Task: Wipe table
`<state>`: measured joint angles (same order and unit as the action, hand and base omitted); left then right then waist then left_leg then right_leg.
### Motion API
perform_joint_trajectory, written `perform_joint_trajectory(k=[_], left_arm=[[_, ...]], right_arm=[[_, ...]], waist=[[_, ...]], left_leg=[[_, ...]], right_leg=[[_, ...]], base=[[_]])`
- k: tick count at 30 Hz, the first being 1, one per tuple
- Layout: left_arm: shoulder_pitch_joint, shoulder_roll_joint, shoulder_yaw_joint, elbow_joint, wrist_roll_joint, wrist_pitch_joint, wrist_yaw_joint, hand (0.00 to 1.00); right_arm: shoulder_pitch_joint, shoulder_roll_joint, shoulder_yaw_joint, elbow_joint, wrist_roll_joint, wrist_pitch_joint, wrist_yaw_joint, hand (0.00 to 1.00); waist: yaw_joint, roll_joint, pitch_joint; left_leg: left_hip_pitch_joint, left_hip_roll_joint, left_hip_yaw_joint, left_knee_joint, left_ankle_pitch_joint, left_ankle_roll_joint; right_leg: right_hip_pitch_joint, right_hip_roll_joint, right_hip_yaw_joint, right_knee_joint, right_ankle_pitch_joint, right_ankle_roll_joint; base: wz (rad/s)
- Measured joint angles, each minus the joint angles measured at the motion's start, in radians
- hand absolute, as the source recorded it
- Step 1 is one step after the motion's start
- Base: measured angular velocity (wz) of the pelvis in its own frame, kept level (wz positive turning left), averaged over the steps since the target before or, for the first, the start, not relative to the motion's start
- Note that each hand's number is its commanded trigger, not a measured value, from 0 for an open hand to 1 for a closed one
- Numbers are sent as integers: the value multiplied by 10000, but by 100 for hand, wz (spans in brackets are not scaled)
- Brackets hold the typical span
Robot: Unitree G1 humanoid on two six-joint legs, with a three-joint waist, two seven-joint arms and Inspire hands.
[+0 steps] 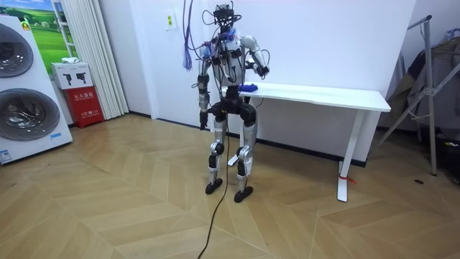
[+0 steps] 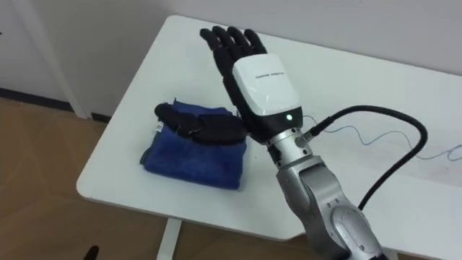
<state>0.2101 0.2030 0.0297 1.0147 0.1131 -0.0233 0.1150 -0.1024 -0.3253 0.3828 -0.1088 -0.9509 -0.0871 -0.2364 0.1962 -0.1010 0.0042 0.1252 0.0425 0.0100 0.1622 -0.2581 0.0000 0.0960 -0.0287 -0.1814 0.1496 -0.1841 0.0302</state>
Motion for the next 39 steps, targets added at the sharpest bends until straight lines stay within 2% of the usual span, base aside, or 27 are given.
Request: perform_joint_trajectory(k=[3,6,10,14,15,16,17,18,19,20,21,22,23,24,25,26,28,32,35,37,39], left_arm=[[13,41,-18,52,-2,-40,-7,0],[43,98,-23,93,93,-69,-114,0],[-33,126,-102,84,177,-105,-200,0],[-47,129,-164,52,361,-114,-310,0],[-35,129,-174,54,362,-114,-406,0],[-116,158,-277,40,355,-120,-450,0],[-188,186,-453,-6,369,-123,-476,0],[-478,180,-901,-110,563,-222,-545,0],[-744,130,-1248,-127,977,-434,-577,0],[-684,176,-1281,-20,1229,-412,-546,0],[-585,193,-1257,75,1305,-386,-538,0],[-504,226,-1170,290,1452,-266,-539,0],[-427,219,-1091,311,1527,-221,-548,0],[-287,217,-929,309,1642,-189,-567,0],[-234,173,-852,364,1647,-179,-593,0],[-223,133,-837,384,1646,-178,-598,0],[-291,131,-733,384,1643,-241,-598,0],[-430,122,-691,382,1625,-238,-586,0],[-507,119,-706,398,1638,-140,-583,0],[-505,116,-560,482,1632,-87,-549,0],[-491,98,-508,629,1617,-74,-525,0]], right_arm=[[39,-105,219,164,-25,2,0,0],[54,-380,740,295,-63,-123,139,0],[64,-371,1212,1021,-66,-257,427,0],[135,-380,1437,1500,-193,-239,495,0],[244,-371,1436,1565,-204,-241,494,0],[377,-221,1429,1832,-194,-233,480,0],[510,-212,1412,2010,-168,-217,448,0],[757,-288,1141,2376,-90,-269,436,0],[693,-320,807,2924,-165,-268,531,0],[710,-27,694,3182,-520,-218,508,0],[698,32,663,3145,-641,-269,512,0],[692,-1,655,3103,-787,-361,520,0],[679,-4,655,3087,-865,-391,557,0],[682,-11,660,2997,-1037,-420,611,0],[730,-57,661,2990,-1116,-412,645,0],[780,-94,676,3014,-1154,-377,687,0],[843,-227,683,3010,-1121,-267,904,0],[866,-252,663,2979,-967,-205,1217,0],[957,-248,663,2933,-819,-212,1281,0],[1050,-248,647,2933,-800,-215,1280,0],[1064,-248,638,2932,-803,-228,1280,0]], waist=[[7,19,13],[23,16,14],[19,29,23],[2,51,64],[-79,18,78],[-87,-198,266],[-28,-436,329],[50,-610,291],[294,-534,325],[646,-539,289],[621,-464,292],[618,-311,297],[625,-251,301],[542,-232,297],[368,-161,240],[268,-95,138],[140,33,71],[-23,35,62],[-6,-16,24],[18,-122,-34],[12,-176,-6]], left_leg=[[72,3,-258,1,1,0],[85,3,-475,0,1,0],[142,1,-795,6,1,0],[199,-28,-697,50,1,-1],[122,-73,-638,312,-1,-3],[-567,-369,-280,1748,-14,-100],[-1099,-574,-11,2344,-130,-84],[-2132,-857,151,1329,12,-14],[-2758,-691,525,819,1428,428],[-2600,-705,591,701,1456,452],[-2526,-668,478,689,1456,452],[-2340,-549,99,603,1456,450],[-2213,-502,-121,522,1456,449],[-2031,-544,-400,388,1432,408],[-1810,-603,-403,266,1299,221],[-1723,-574,-400,194,1286,207],[-1433,-529,-217,-18,1286,204],[-1175,-481,-214,-119,1232,141],[-1118,-496,-219,-104,1168,165],[-1072,-502,-222,-98,1168,167],[-971,-511,-217,-101,1165,172]], right_leg=[[86,21,-1,-2,0,0],[88,33,0,6,0,0],[106,47,18,54,0,-1],[271,14,53,-19,9,-14],[360,-84,198,-2,39,-59],[562,-481,801,-16,108,-136],[634,-756,1288,-76,108,-136],[410,-1084,1424,-10,89,-105],[11,-1073,1285,432,-169,354],[-115,-1139,924,502,-303,505],[-130,-1084,786,431,-341,511],[-283,-841,585,199,-321,488],[-409,-734,525,42,-267,461],[-564,-663,378,-334,193,377],[-638,-663,65,-296,475,108],[-571,-653,24,-252,495,109],[-415,-503,-129,-172,490,103],[-219,-419,-135,-146,486,95],[-94,-416,-124,-145,485,92],[-59,-417,-126,-137,486,91],[26,-423,-124,-130,486,90]], base=[[12],[0],[0],[-5],[26],[38],[83],[86],[43],[-14],[-50],[-33],[-41],[-20],[-3],[11],[2],[-3],[-2],[0],[0]])
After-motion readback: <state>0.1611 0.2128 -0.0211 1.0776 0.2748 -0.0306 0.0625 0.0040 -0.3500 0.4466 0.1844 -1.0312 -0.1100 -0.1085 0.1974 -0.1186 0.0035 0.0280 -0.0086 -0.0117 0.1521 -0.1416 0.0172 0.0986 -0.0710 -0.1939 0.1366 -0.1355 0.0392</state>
